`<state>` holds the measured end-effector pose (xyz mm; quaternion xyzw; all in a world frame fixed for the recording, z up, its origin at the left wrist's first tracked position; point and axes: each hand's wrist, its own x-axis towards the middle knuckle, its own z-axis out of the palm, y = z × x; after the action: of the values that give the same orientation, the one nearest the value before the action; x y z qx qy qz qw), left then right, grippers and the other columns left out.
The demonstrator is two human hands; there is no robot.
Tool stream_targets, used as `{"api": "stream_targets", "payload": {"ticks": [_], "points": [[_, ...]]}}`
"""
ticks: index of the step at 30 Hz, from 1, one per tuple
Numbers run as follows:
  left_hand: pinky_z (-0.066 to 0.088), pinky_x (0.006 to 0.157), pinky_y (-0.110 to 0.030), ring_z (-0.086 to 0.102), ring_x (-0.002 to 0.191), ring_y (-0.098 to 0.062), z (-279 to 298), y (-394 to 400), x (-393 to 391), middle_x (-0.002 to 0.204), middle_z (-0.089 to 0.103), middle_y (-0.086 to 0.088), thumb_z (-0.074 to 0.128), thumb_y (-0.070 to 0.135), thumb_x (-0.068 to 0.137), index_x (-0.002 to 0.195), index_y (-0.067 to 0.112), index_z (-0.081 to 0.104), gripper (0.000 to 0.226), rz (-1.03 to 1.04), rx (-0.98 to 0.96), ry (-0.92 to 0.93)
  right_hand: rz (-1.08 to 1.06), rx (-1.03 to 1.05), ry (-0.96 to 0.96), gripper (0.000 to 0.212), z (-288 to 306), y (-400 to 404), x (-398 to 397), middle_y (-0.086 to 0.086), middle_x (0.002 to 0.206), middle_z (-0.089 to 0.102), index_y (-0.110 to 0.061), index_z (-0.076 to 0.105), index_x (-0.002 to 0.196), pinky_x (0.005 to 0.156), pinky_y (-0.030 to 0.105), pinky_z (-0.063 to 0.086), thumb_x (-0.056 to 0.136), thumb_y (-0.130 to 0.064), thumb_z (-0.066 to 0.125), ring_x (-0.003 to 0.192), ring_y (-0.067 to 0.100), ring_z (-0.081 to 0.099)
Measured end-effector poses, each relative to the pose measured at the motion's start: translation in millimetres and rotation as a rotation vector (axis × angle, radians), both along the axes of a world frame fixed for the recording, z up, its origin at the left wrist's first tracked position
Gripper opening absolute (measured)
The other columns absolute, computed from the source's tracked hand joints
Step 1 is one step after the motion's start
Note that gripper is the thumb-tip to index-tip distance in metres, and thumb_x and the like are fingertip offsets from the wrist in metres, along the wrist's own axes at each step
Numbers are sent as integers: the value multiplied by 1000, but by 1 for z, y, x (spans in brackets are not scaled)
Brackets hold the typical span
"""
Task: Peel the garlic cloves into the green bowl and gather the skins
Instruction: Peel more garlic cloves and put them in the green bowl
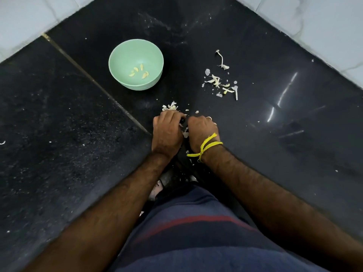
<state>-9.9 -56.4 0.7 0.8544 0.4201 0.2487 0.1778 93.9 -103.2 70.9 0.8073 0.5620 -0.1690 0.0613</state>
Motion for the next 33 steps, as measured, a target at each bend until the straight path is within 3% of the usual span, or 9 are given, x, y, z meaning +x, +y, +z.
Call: {"api": "stream_targets", "payload": {"ticks": [3, 5, 7, 10, 14, 18, 20, 25, 33], "points": [[32, 85, -35, 58, 101, -26, 2, 2, 3, 102, 67, -3, 59, 19, 83, 101, 15, 66, 20, -63, 15, 31, 16, 11, 59, 23, 0, 1, 8, 16, 115, 65, -7, 61, 115, 88, 42, 49, 95, -15, 51, 111, 39, 59], [37, 87, -39, 58, 102, -27, 5, -1, 4, 102, 67, -3, 52, 19, 82, 101, 14, 68, 25, -72, 7, 15, -48, 52, 205, 17, -4, 1, 26, 16, 106, 68, -5, 67, 104, 84, 41, 51, 91, -15, 60, 100, 37, 63], [40, 88, -40, 58, 105, -25, 7, -3, 2, 106, 69, -2, 49, 17, 85, 107, 13, 70, 31, -76, 16, -29, -273, 135, 572, 2, -8, -3, 45, 14, 87, 71, -6, 70, 85, 79, 42, 58, 85, -8, 71, 81, 29, 66], [42, 91, -38, 59, 107, -22, 7, -6, -5, 111, 70, 0, 58, 16, 96, 120, 14, 70, 27, -130, 22, -141, -619, 216, 1139, 12, -8, -19, 61, 15, 74, 66, -5, 66, 78, 63, 33, 62, 87, 0, 70, 70, 24, 63], [51, 92, -30, 67, 97, -15, 23, -11, -4, 105, 75, -1, 73, 13, 91, 114, 9, 75, 24, -261, -129, -299, -698, 237, 1429, 4, -5, -32, 65, 11, 72, 68, 1, 66, 91, 59, 26, 60, 91, 1, 63, 62, 13, 63], [55, 80, -25, 70, 85, -4, 37, -22, -1, 95, 77, 5, 77, 12, 87, 101, 12, 79, 13, -184, -406, -390, -682, 300, 1553, 6, -8, -44, 68, 12, 69, 69, 0, 63, 89, 57, 26, 59, 90, -6, 66, 58, 13, 65], [55, 78, -23, 71, 82, -7, 40, -26, 0, 92, 77, 5, 77, 13, 88, 99, 12, 78, 10, -167, -521, -429, -653, 330, 1575, 10, -9, -49, 68, 12, 69, 69, 0, 63, 87, 57, 26, 59, 88, -9, 67, 57, 14, 65], [56, 75, -28, 70, 76, -11, 46, -27, 1, 85, 77, -1, 74, 10, 90, 97, 12, 77, 8, -158, -633, -461, -630, 364, 1618, 19, -6, -54, 66, 11, 70, 70, -1, 62, 87, 55, 25, 58, 83, -18, 71, 57, 13, 66], [52, 65, -18, 67, 69, -8, 53, -35, -1, 80, 76, -7, 71, 4, 92, 96, 2, 75, 6, -124, -824, -525, -601, 329, 1688, 22, -7, -58, 65, 11, 70, 70, -3, 63, 83, 56, 25, 58, 79, -23, 71, 58, 14, 67]]}}
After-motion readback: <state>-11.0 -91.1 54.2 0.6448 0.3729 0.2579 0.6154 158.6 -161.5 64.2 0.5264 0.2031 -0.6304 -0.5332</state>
